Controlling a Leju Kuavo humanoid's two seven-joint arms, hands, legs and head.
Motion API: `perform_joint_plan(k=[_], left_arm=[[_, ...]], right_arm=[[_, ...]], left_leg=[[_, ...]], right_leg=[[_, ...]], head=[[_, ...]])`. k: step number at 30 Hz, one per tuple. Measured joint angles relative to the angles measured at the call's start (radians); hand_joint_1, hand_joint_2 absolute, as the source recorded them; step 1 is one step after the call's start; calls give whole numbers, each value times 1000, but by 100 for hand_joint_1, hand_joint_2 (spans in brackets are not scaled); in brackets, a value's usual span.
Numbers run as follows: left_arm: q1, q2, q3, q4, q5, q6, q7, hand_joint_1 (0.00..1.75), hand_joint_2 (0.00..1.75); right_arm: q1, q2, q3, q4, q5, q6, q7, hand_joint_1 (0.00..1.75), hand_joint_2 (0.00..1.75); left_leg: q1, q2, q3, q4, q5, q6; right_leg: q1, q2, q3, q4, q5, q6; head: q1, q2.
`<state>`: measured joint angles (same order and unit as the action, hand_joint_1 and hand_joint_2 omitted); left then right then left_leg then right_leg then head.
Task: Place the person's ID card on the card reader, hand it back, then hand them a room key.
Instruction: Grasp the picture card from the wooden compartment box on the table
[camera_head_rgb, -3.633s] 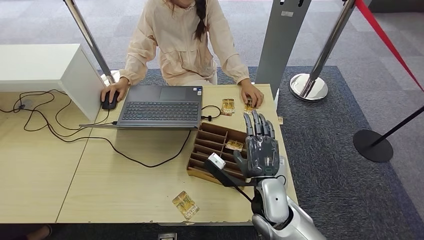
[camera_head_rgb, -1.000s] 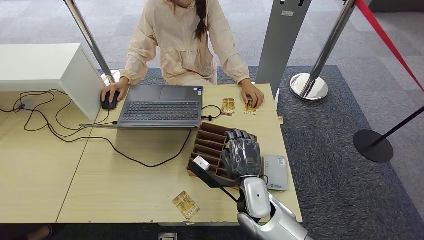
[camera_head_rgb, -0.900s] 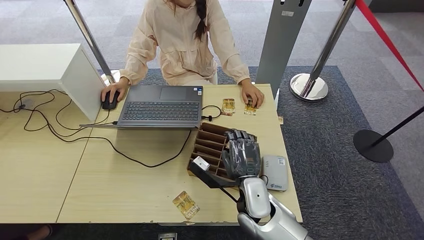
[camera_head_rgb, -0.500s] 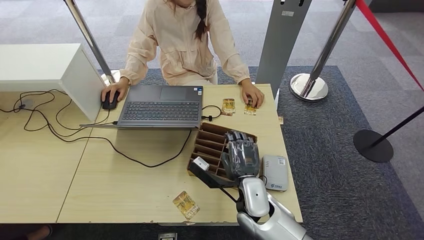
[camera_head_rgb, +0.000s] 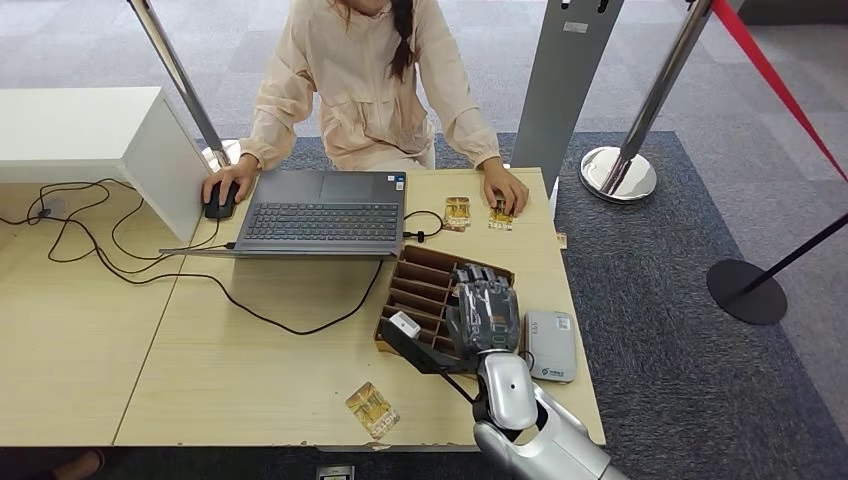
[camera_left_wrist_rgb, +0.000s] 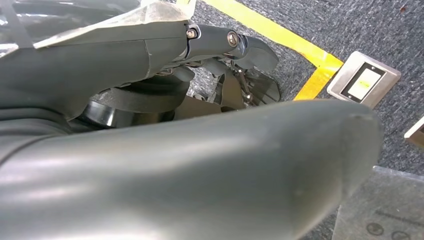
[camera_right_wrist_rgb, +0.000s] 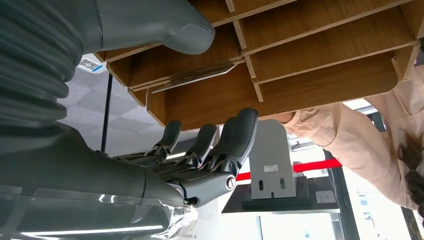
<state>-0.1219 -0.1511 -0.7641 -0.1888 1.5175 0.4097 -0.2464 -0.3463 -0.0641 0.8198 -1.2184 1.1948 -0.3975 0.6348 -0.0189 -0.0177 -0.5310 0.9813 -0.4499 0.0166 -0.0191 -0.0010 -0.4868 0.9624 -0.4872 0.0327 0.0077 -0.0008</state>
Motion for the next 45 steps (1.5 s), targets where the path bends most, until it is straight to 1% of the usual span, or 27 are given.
perform_joint_plan(k=[6,12,17,23,31,39,41,42,45], left_arm=[[0,0,0,0,2,0,0,0,0],[0,0,1,0,19,-1,-8,0,0],[0,0,5,0,26,-1,-14,0,0],[0,0,19,0,33,-1,-21,0,0],[-3,-1,27,0,33,-10,-28,0,0],[-1,-11,53,0,46,3,-62,0,0],[-1,-12,58,0,46,3,-63,0,0],[-1,-12,62,0,46,3,-65,0,0],[-1,-13,72,0,47,3,-70,0,0]], right_arm=[[-2,0,1,7,0,1,1,76,175],[-9,-5,1,17,-5,16,12,69,175],[-19,-16,1,21,-1,32,16,71,175],[-29,-24,0,21,28,51,43,72,175],[-31,-32,-2,20,72,74,63,65,175],[-31,-37,-9,3,88,131,64,68,175],[-31,-40,-10,0,90,139,64,75,175],[-31,-41,-11,-2,90,142,64,92,175],[-30,-42,-11,-8,91,149,64,160,175]], left_leg=[[0,0,0,0,0,0],[0,0,0,0,0,0],[0,0,0,0,0,0],[0,0,0,0,0,0],[0,1,0,0,0,0],[0,0,0,0,0,0],[0,0,0,0,0,0],[0,0,0,0,0,0],[0,0,0,0,0,0]], right_leg=[[0,0,0,0,0,0],[0,0,0,0,0,0],[0,0,0,0,0,0],[0,0,0,0,0,0],[0,0,0,0,0,0],[0,0,-1,0,0,0],[0,0,-1,0,0,0],[0,0,-1,0,0,0],[0,0,-1,0,0,0]], head=[[0,0],[0,0],[0,0],[0,0],[0,0],[0,0],[0,0],[0,0],[0,0]])
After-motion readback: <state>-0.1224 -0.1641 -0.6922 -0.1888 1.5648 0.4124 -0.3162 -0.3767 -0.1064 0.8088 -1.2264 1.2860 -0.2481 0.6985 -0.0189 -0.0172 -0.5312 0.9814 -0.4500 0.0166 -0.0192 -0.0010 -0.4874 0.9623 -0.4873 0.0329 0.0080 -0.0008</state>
